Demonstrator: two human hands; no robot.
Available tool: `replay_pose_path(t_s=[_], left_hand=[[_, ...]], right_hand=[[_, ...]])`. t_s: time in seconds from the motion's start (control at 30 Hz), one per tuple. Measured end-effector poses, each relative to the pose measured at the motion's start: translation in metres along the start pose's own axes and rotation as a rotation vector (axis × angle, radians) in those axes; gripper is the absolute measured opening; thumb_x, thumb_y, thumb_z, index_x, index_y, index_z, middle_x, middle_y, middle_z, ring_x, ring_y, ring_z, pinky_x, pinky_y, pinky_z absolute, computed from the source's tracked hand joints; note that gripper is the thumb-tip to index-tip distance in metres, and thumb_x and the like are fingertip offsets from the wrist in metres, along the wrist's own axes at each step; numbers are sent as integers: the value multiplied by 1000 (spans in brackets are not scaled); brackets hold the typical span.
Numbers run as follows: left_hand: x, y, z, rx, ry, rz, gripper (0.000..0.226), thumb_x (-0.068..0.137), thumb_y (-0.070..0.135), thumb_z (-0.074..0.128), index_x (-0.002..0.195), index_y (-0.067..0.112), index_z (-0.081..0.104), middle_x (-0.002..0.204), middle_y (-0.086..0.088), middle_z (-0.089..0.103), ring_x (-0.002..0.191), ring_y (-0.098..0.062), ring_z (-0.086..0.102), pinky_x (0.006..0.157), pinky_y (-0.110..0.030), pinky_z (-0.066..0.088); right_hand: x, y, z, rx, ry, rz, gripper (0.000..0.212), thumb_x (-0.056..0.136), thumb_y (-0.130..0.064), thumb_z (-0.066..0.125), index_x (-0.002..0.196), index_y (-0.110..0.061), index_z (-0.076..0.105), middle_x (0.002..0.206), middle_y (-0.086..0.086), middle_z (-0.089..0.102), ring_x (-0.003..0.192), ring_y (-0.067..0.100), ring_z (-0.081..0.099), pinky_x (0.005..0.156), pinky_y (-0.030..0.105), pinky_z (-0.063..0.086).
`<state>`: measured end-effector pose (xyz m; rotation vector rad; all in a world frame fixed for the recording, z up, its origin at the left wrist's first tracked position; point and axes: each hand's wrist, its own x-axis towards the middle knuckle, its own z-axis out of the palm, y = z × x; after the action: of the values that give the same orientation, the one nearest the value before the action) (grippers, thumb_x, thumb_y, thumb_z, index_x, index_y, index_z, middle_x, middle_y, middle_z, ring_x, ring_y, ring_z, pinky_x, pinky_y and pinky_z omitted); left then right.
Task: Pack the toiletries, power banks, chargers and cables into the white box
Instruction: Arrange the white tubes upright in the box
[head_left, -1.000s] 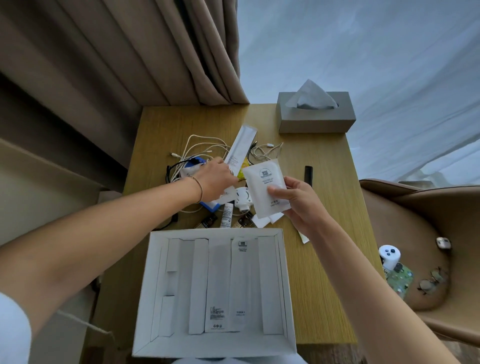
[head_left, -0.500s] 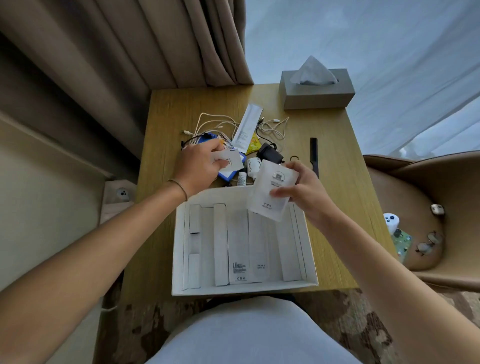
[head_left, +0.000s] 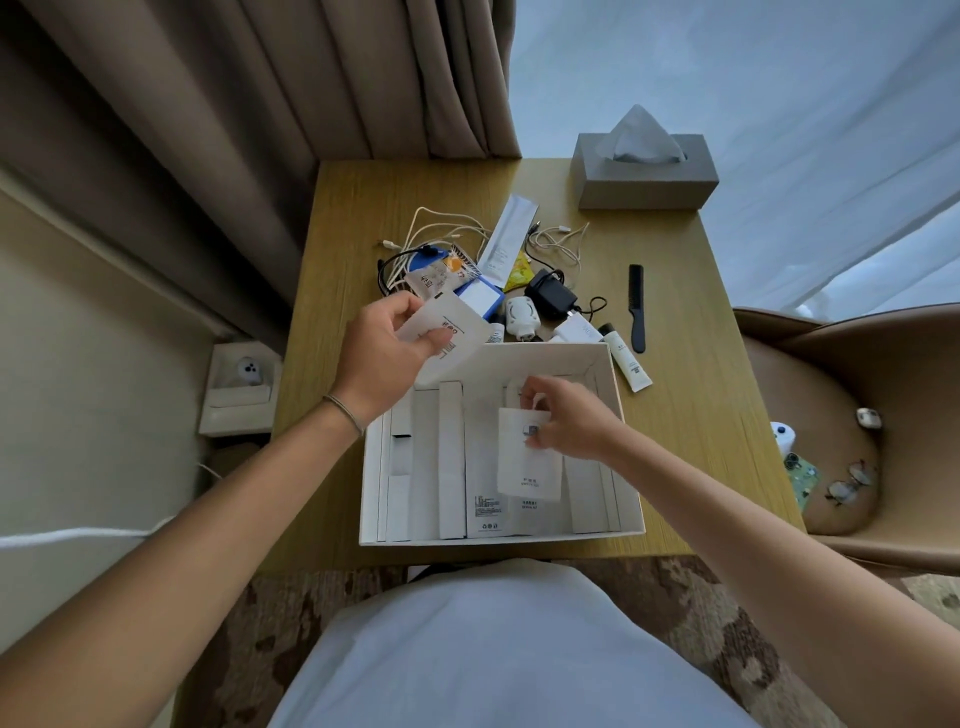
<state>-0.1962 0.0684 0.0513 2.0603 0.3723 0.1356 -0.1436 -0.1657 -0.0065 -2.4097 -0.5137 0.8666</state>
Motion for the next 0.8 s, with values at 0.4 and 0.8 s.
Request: replay_pose_path(t_s=[0.4,0.8], left_hand=[[-24,-10,23,-143,-170,-179,36,83,4,77,111,15,57,100,4,70,88,-6,69,65,-19,58],[-35,-31,55,92,-396,-211,47,77,0,79,116,20,61,113,-2,65,100,-19,66,76,-29,59]], right_hand=[[10,18,25,-490,-195,-73,51,84,-5,67,132,-19,60,88,-6,56,78,17,56,52,23,38],[2,19,38,-1056,-190,-269,31,90,-25,64,119,-16,63,116,9,64,113,29,53,99,39,41]])
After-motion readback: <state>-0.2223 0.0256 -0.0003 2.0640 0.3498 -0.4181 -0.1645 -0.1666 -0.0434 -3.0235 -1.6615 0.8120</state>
